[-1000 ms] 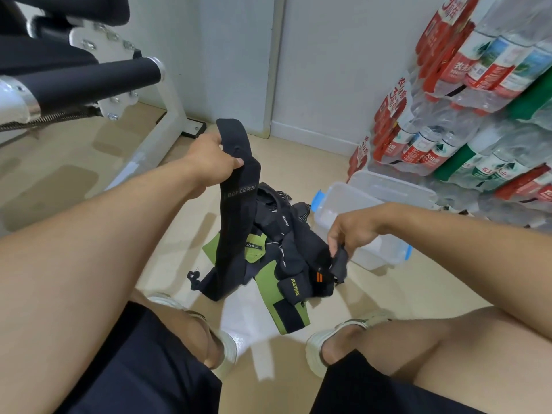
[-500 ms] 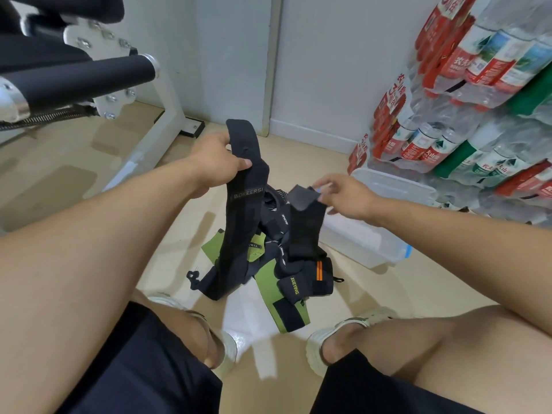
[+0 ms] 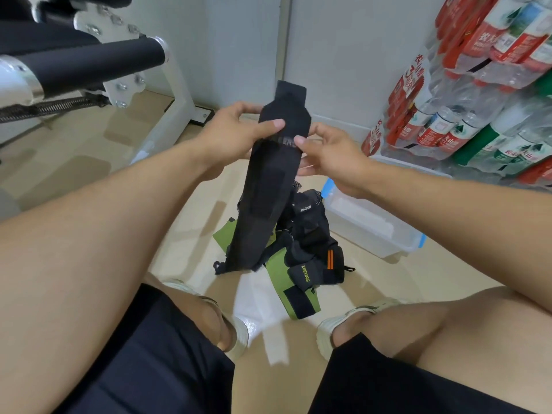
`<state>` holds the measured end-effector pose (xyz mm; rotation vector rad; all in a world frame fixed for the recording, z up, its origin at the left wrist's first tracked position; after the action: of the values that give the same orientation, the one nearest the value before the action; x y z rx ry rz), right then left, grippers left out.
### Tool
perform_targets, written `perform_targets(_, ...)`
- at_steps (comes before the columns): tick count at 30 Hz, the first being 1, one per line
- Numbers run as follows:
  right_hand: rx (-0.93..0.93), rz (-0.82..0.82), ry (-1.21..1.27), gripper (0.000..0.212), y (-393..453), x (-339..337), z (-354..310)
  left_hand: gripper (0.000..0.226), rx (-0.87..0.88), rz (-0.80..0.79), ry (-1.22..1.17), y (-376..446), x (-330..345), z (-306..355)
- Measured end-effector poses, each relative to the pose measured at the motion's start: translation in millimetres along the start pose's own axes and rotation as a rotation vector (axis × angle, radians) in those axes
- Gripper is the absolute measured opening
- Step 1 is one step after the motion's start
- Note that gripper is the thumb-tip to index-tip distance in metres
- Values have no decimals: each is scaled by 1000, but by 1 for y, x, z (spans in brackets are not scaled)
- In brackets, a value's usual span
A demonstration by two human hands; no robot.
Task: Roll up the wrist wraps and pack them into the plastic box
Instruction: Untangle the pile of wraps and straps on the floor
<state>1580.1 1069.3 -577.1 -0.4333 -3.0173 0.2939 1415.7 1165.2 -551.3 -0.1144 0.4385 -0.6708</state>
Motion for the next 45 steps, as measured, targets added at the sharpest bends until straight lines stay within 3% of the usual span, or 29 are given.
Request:
perform_targets(4, -17, 182, 272, 11, 9, -9, -22, 37, -103, -130, 157, -5, 5, -9)
perform_targets(7, 25, 202, 365, 29, 11, -16, -27, 40, -52, -23, 15, -4, 4, 1)
perform_targets(11, 258, -74, 190, 50, 4, -11, -8, 45, -36, 145, -172, -3, -1, 13)
perform_targets(14, 311, -296, -47, 39, -2, -1, 18, 49, -51, 181, -261, -4, -4, 12)
perform_targets(16, 290, -295, -139, 32, -4, 4, 27, 51, -66, 189, -309, -4, -5, 11)
perform_targets(25, 256, -217, -103, 16, -5, 0, 26, 67, -69, 210, -278, -1, -8, 6)
perform_targets(31, 364, -424, -204, 32, -10, 0, 26, 88, -103, 246, -378, -3, -10, 5)
perform_targets(34, 396, -475, -311, 24, -16, 3, 31, 94, -90, 303, -427, -2, -13, 6)
perform_targets(37, 279, -302, -462, 18, -13, 3, 35, 93, -13, 391, -402, 3, -21, 7)
perform_targets(39, 256, -210, -521, 37, -7, -5, 38, 94, 25, 404, -327, 8, -26, 5)
perform_targets(42, 305, -162, -545, 52, -3, -20, 45, 81, -11, 374, -162, 11, -30, -3)
perform_targets(45, 328, -165, -708, 51, 2, -32, 55, 42, -44, 309, 52, 7, -25, -12)
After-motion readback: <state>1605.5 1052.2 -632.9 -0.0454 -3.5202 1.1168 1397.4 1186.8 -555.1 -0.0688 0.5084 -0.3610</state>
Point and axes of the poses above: each hand's wrist, its own y-axis towards the middle knuckle, its own x-axis out of the palm, z = x × y, the point moved 3 cm from there along y, towards the middle knuckle, and after that the axes turned 11 degrees about y, right-handed, at the moved point
